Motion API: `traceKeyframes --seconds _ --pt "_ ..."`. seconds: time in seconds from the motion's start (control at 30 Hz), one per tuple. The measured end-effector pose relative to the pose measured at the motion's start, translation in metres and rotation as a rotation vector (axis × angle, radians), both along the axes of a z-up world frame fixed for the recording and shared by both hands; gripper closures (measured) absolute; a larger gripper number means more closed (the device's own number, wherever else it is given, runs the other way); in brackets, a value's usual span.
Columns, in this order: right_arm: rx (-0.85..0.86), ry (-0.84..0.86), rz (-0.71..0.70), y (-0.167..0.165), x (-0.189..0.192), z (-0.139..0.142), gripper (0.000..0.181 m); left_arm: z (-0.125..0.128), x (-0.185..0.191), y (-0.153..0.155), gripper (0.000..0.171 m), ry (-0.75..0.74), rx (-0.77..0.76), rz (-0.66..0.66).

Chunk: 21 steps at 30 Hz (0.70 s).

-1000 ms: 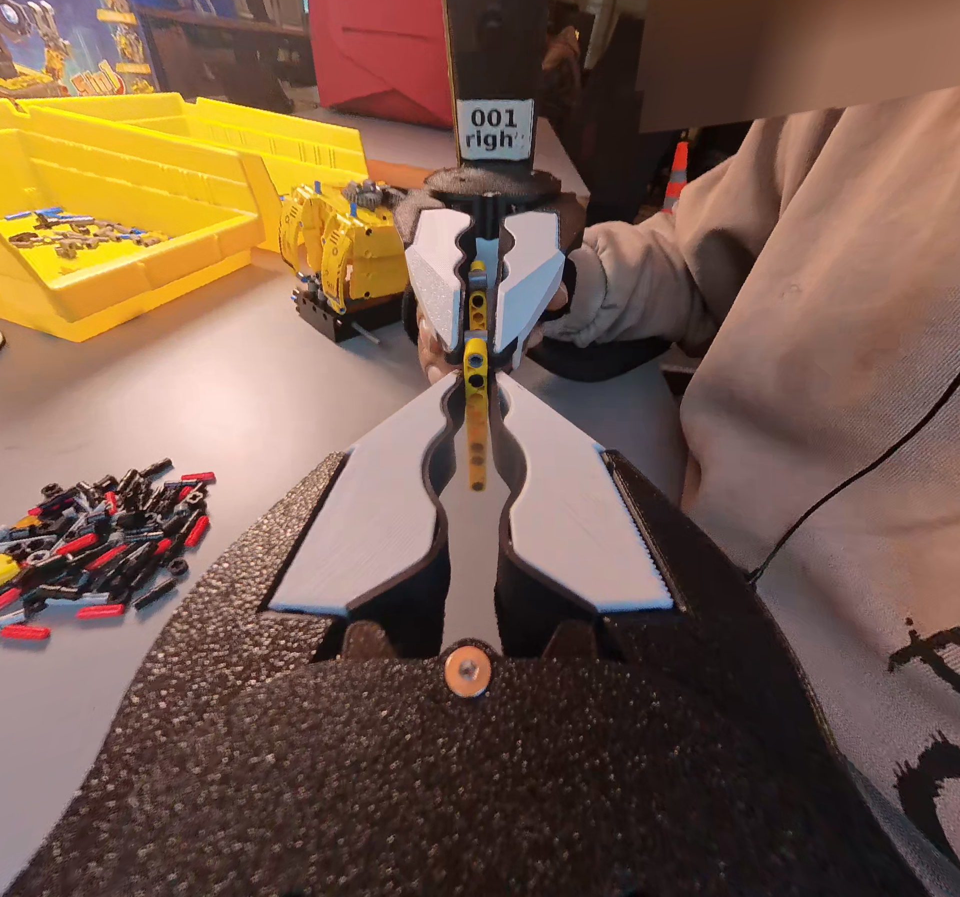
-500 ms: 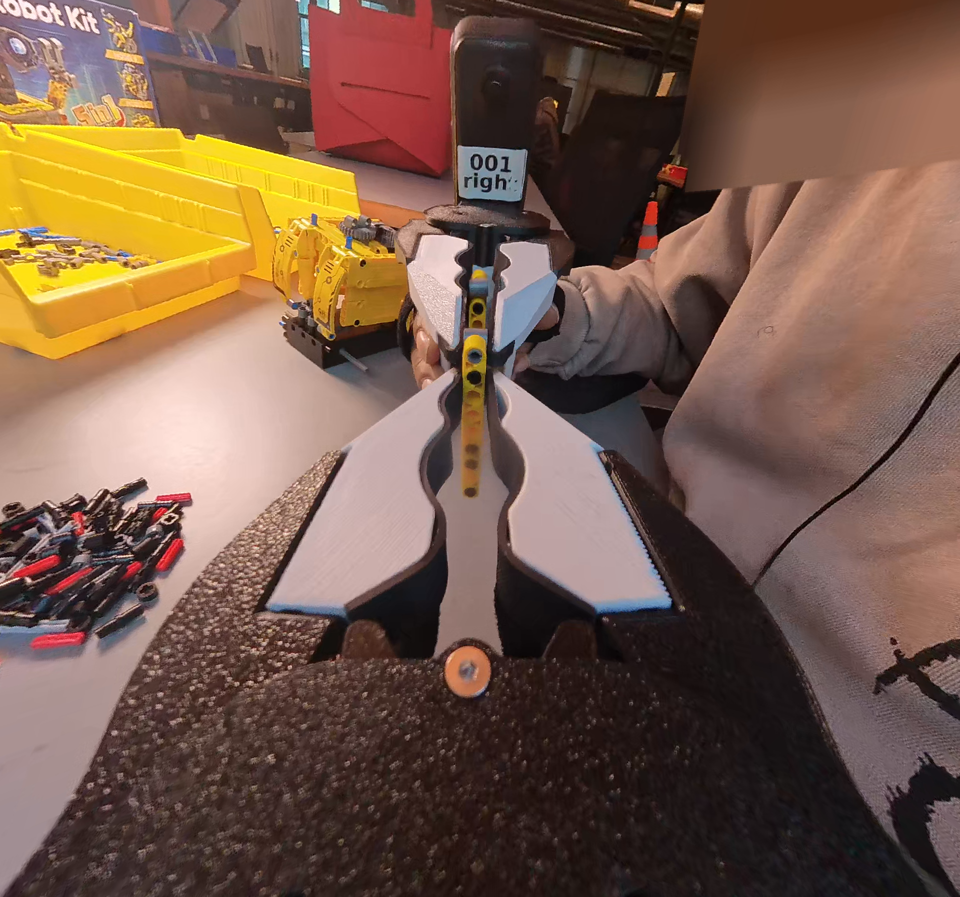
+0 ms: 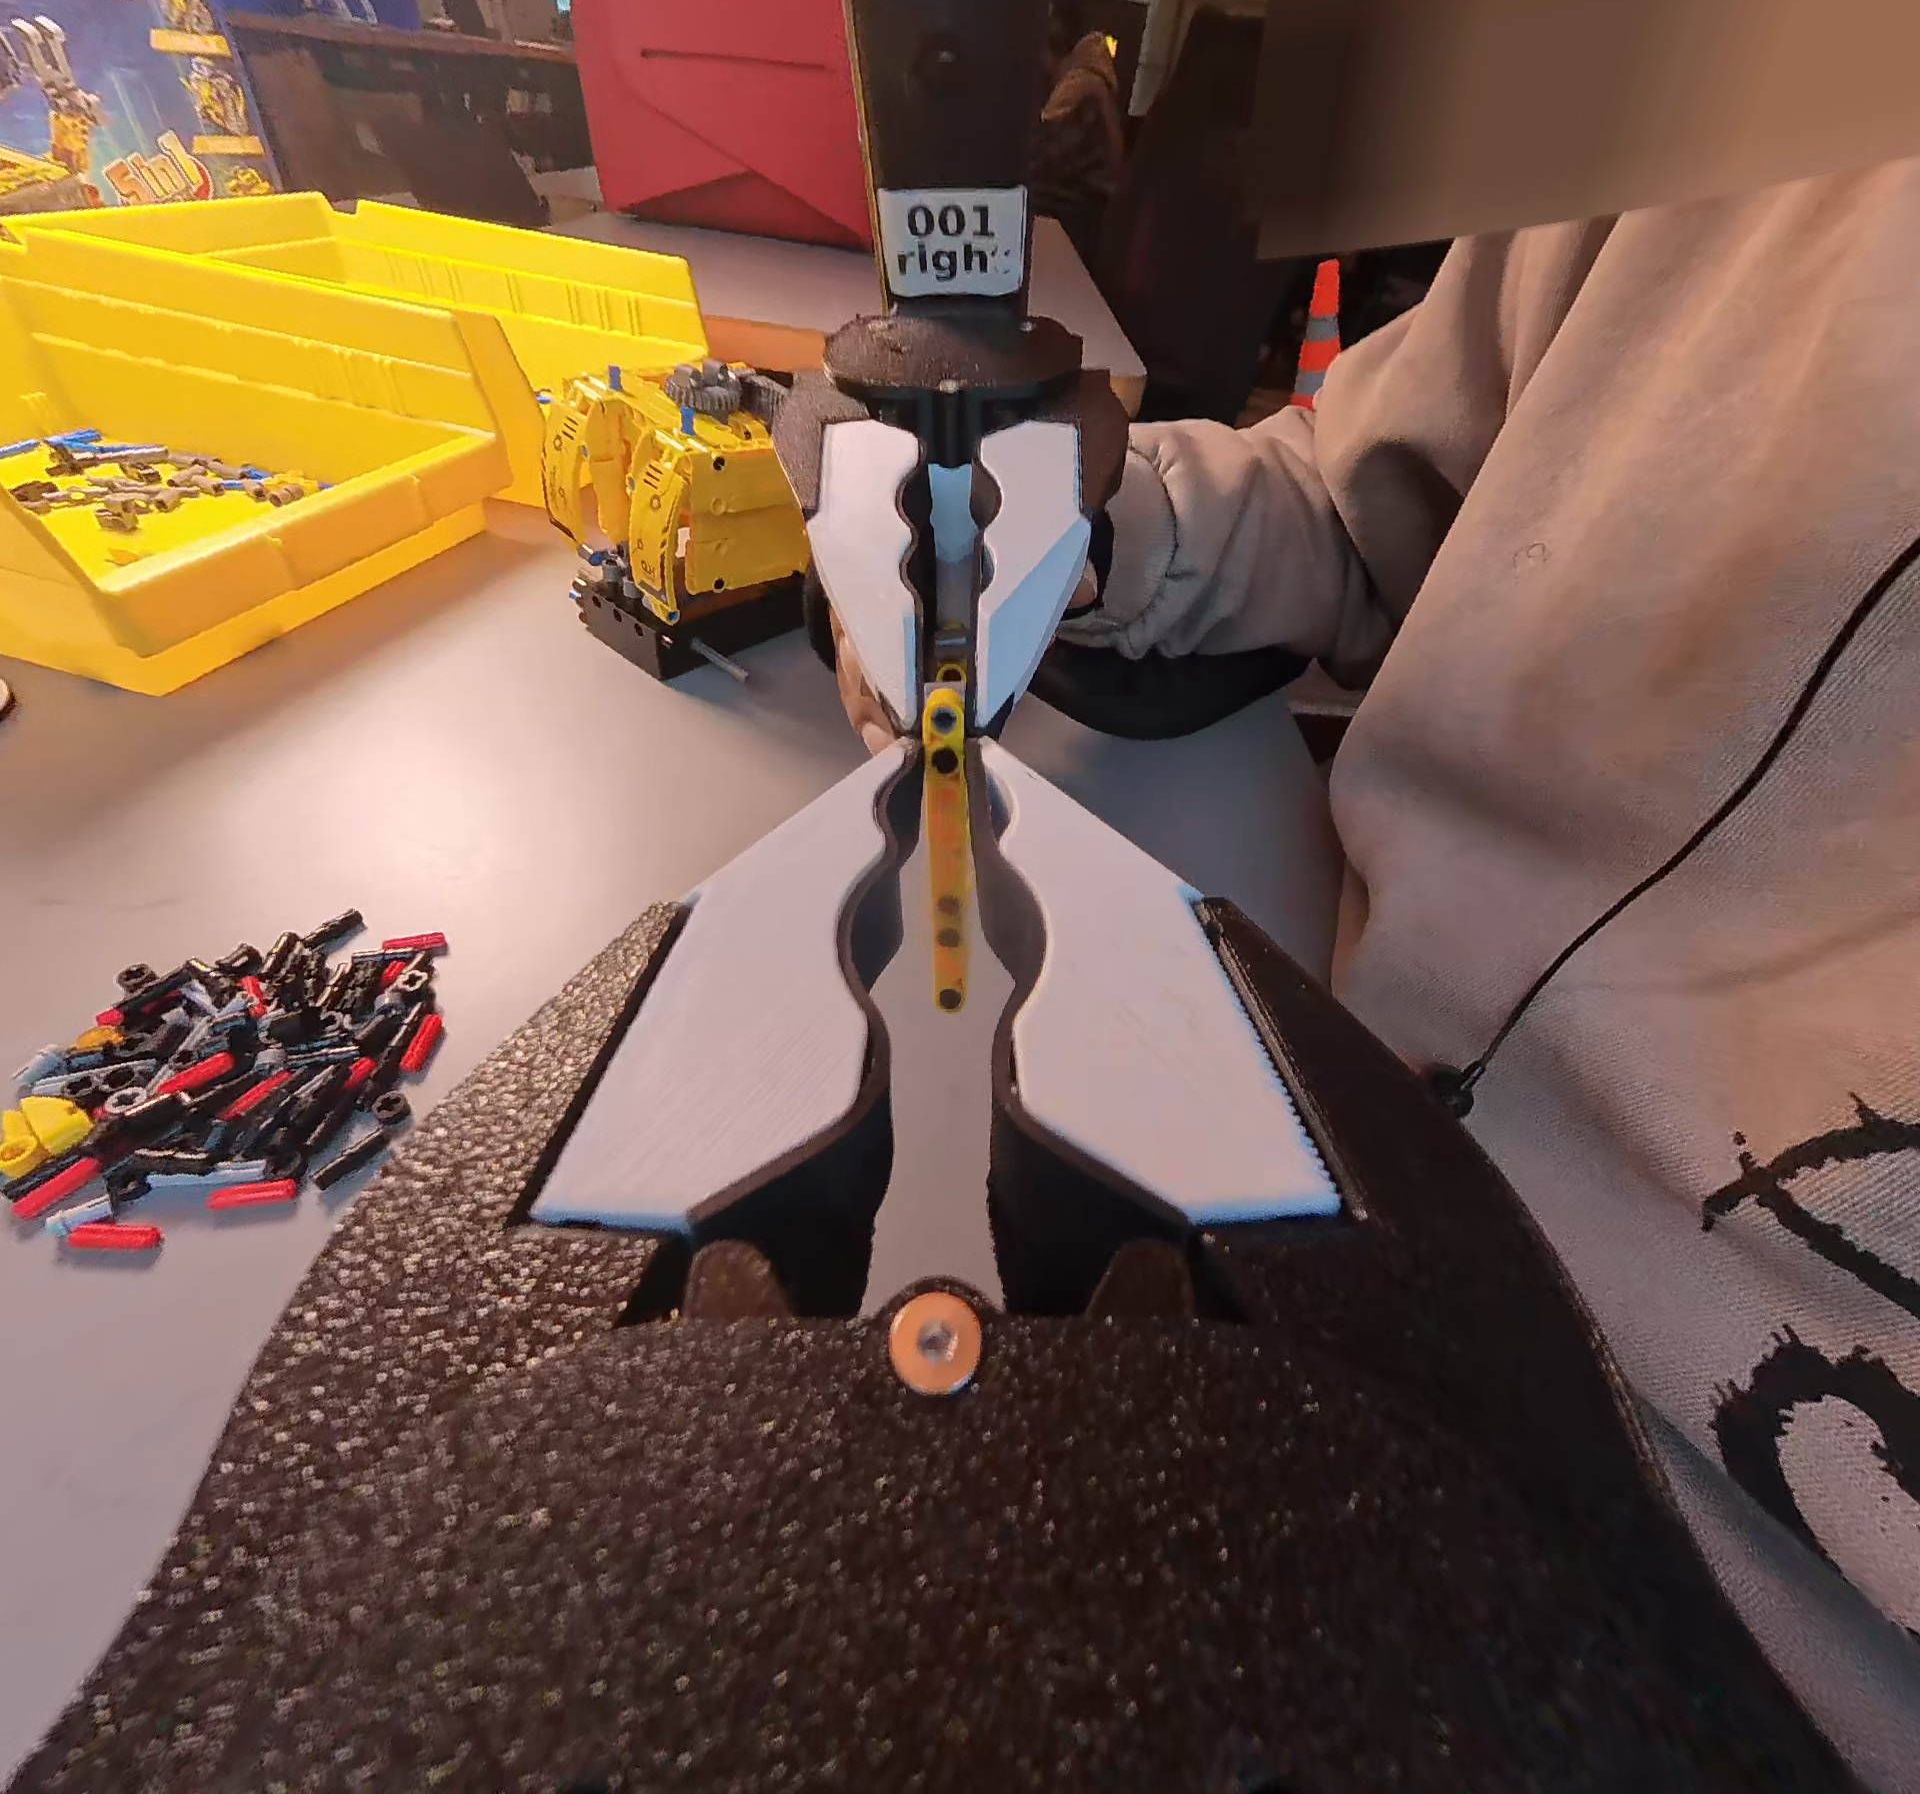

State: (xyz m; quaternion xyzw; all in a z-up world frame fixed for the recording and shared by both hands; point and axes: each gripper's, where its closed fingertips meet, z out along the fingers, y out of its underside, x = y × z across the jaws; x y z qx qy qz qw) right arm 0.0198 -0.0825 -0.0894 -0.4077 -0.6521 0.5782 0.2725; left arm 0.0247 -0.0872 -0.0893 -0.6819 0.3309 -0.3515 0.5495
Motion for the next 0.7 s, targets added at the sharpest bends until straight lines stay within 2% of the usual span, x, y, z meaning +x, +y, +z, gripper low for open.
traceKeyframes --seconds 0.1,0.17,0.33,0.7 --pt "0.021 -0.018 -0.003 0.000 0.000 -0.005 0.174 0.006 -0.003 -0.001 0.164 -0.037 -0.010 -0.007" --pt "0.047 -0.034 0.003 -0.004 -0.002 -0.010 0.174 -0.004 0.002 -0.002 0.158 0.022 -0.016 -0.013" --pt "0.102 -0.060 0.009 -0.008 -0.002 -0.020 0.174 -0.012 0.004 -0.001 0.165 0.099 -0.007 -0.002" --pt "0.137 -0.116 0.024 -0.010 -0.005 -0.046 0.174 -0.042 -0.001 -0.004 0.165 0.240 -0.029 -0.028"
